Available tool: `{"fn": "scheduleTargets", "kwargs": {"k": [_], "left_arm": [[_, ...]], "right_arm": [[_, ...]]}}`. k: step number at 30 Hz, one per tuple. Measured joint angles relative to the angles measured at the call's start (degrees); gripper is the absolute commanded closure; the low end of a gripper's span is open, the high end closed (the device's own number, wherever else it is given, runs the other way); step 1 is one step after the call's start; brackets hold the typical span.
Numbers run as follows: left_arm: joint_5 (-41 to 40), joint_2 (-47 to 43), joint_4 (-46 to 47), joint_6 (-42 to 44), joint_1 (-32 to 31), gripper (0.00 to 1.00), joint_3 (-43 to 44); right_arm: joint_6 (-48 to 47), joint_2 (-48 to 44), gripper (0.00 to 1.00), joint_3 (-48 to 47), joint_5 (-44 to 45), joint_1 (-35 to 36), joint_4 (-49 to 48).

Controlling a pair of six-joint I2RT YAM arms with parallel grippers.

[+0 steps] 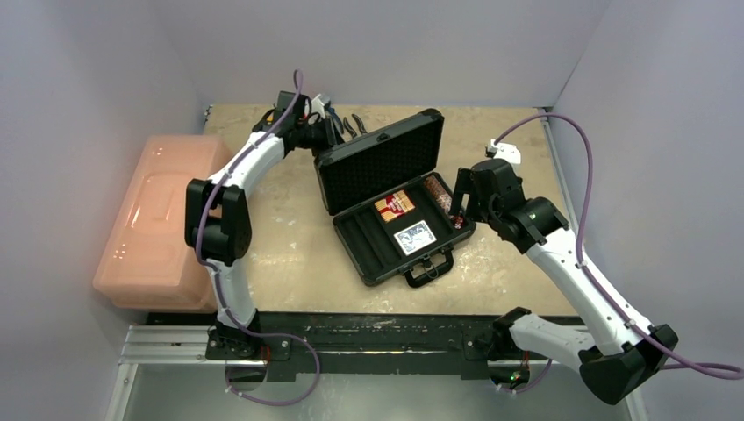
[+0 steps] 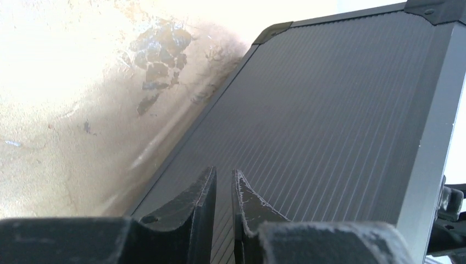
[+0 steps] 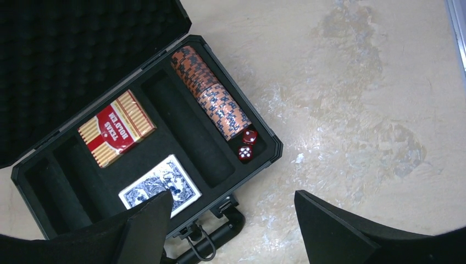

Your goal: Pack up texas hold em set

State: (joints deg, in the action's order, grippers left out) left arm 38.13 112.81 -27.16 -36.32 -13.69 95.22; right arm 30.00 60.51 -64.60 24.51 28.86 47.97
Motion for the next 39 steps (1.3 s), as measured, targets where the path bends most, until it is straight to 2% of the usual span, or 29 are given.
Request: {"fn": "scheduleTargets", "kwargs": {"k": [23,33,39], "left_arm": [[-1.09,-13.84,2.97,0.35,-2.34,0.85,-18.32],[-1.55,-19.19,3.74,0.98,-3.65,0.85,-26.69],[-2.16,-21.79,3.54,1.51,-4.07,0.85,-28.48]], "right_arm": [[2.73,-3.19,0.14,0.00,0.61,-0.02,1.88],[6.75,-3.69,0.09,-1.27,6.97,-0.02,8.15],[8.81,-3.78,0.09,-1.60,9.46,0.00,10.62]]}}
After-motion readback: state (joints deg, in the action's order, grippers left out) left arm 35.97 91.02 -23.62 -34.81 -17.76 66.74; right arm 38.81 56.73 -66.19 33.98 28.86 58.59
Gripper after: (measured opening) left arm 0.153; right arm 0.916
